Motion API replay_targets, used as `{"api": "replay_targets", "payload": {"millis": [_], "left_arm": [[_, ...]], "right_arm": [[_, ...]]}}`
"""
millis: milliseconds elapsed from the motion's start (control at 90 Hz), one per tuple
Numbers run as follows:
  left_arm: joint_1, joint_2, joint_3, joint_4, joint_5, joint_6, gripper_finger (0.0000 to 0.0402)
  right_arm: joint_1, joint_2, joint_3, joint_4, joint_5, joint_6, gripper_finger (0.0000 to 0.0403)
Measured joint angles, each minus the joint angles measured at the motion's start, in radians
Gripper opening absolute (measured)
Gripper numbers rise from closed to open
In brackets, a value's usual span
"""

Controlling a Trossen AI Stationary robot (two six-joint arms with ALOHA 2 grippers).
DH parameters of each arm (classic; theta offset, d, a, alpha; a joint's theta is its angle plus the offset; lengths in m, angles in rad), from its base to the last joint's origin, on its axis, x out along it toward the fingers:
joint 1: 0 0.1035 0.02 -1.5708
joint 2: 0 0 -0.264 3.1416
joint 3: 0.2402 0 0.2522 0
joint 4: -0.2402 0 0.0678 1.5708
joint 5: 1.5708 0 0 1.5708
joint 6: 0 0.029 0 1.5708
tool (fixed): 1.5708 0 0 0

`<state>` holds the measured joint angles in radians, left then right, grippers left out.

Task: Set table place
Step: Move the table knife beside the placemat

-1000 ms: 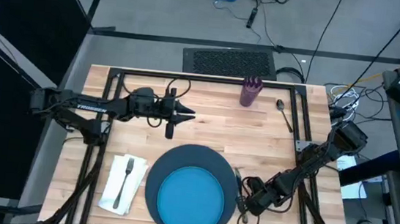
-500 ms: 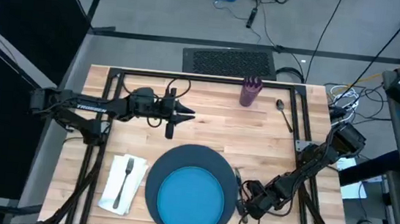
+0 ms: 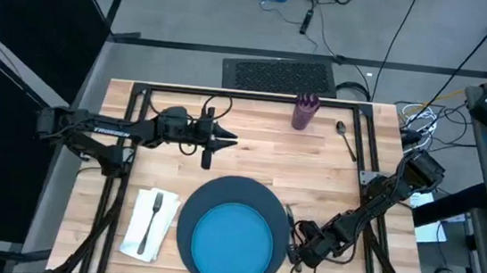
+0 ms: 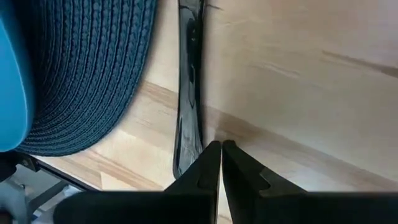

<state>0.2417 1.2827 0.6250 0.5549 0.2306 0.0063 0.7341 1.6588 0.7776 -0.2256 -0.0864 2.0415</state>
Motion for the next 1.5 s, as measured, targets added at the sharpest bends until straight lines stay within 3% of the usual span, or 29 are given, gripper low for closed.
{"api": "replay_targets", "payload": {"millis": [467, 833, 1500], "left_arm": [[0.0, 0.0, 0.0, -0.002, 0.0, 0.0, 0.0068], [0.0, 0.0, 0.0, -0.007, 0.0, 0.0, 0.0068], [0.0, 0.0, 0.0, -0.015, 0.0, 0.0, 0.0068]], "right_arm": [[-0.011, 0.002, 0.0, 0.019, 0.008, -0.023, 0.0], [-0.039, -0.005, 0.007, -0.132, 0.055, -0.05, 0.0], [-0.261, -0.03, 0.008, -0.374, 0.093, -0.417, 0.0]]}}
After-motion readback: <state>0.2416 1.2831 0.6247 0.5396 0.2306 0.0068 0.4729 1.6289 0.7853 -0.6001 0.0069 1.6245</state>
